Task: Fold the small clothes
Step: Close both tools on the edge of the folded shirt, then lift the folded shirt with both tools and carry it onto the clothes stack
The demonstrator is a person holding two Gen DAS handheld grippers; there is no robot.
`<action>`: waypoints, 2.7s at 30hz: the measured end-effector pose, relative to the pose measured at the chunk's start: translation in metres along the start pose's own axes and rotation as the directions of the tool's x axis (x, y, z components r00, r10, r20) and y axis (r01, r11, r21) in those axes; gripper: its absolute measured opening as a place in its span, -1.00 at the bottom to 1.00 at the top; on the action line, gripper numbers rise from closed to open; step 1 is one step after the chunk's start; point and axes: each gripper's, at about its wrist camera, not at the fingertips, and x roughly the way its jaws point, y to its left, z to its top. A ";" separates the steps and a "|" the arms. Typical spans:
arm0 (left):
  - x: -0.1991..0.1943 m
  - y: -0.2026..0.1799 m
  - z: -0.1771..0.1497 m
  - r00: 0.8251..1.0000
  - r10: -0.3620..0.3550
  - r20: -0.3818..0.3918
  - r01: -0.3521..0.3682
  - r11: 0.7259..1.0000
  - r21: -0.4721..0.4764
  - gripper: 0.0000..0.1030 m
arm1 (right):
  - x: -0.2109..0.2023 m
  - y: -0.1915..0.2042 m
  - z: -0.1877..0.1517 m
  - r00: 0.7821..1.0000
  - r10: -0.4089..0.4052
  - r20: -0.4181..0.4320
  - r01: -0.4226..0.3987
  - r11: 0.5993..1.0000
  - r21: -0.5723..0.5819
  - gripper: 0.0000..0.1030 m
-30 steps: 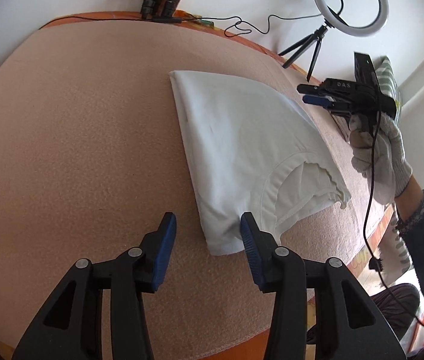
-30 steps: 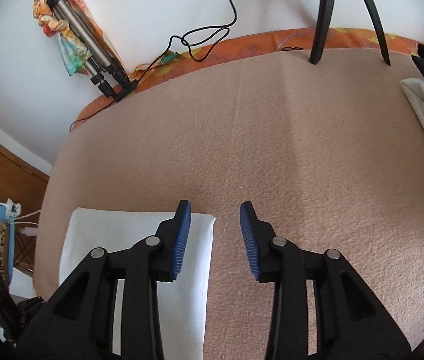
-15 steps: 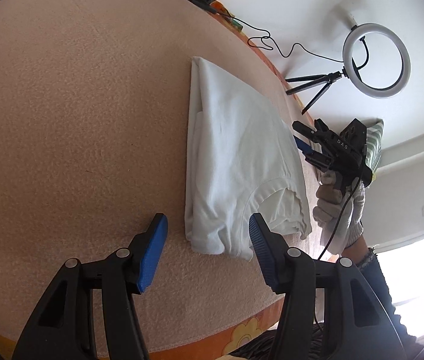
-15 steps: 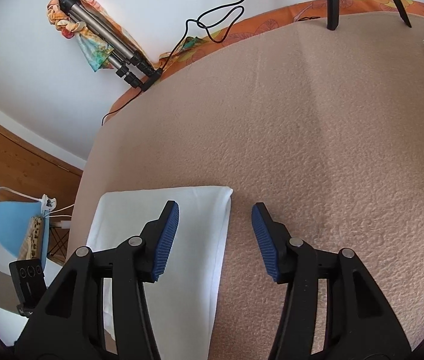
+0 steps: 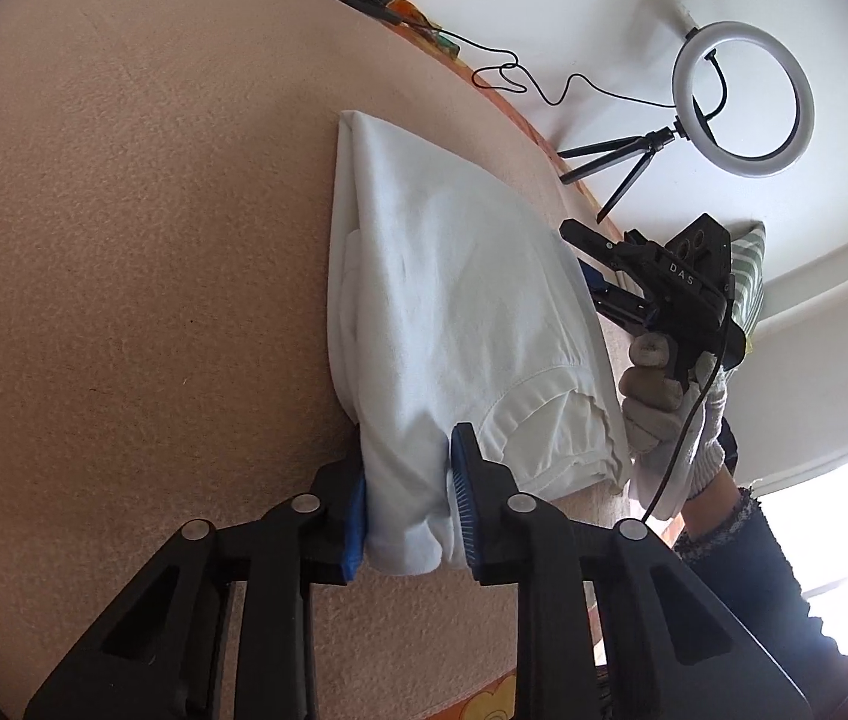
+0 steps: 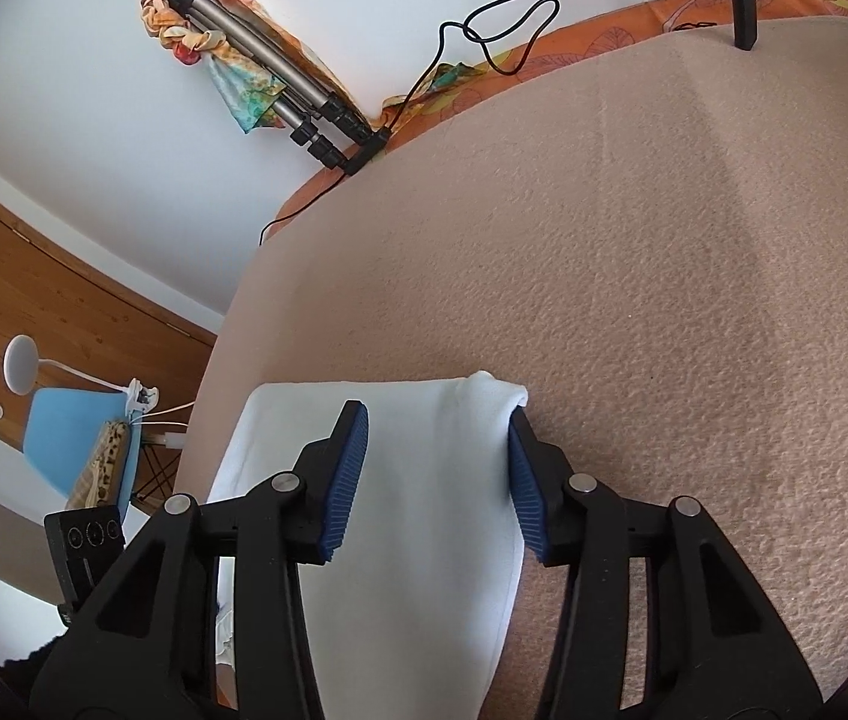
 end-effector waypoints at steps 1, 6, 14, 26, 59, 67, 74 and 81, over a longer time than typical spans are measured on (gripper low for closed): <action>0.001 -0.001 0.000 1.000 0.018 0.001 -0.018 1.000 0.012 -0.69 | 0.000 0.001 0.000 1.000 -0.004 0.002 0.004 1.000 -0.004 -0.10; 0.003 -0.020 -0.003 0.991 0.128 0.035 -0.132 0.982 0.134 -0.79 | 0.006 0.006 -0.004 0.998 -0.058 -0.021 0.057 0.998 -0.030 -0.65; 0.001 -0.041 -0.008 0.968 0.222 0.116 -0.246 0.925 0.288 -0.83 | 0.000 0.019 -0.006 0.986 -0.167 0.013 0.168 0.983 -0.075 -0.80; -0.012 -0.051 -0.010 0.963 0.203 0.177 -0.253 0.909 0.333 -0.85 | -0.037 0.057 -0.002 0.972 -0.211 0.098 0.223 0.966 -0.130 -0.83; 0.018 -0.178 0.000 0.973 -0.018 0.230 -0.114 0.830 0.547 -0.87 | -0.229 0.082 0.021 0.879 -0.278 0.387 0.339 0.936 -0.098 -0.84; 0.060 -0.237 0.006 0.977 -0.101 0.188 -0.037 0.788 0.615 -0.87 | -0.301 0.045 0.029 0.815 -0.366 0.449 0.424 0.905 -0.032 -0.84; 0.106 -0.299 0.007 0.976 -0.164 0.145 0.022 0.732 0.681 -0.87 | -0.361 0.003 0.042 0.745 -0.451 0.492 0.498 0.866 0.040 -0.84; 0.156 -0.355 0.012 0.973 -0.200 0.115 0.055 0.687 0.725 -0.87 | -0.411 -0.051 0.068 0.683 -0.512 0.521 0.537 0.835 0.117 -0.84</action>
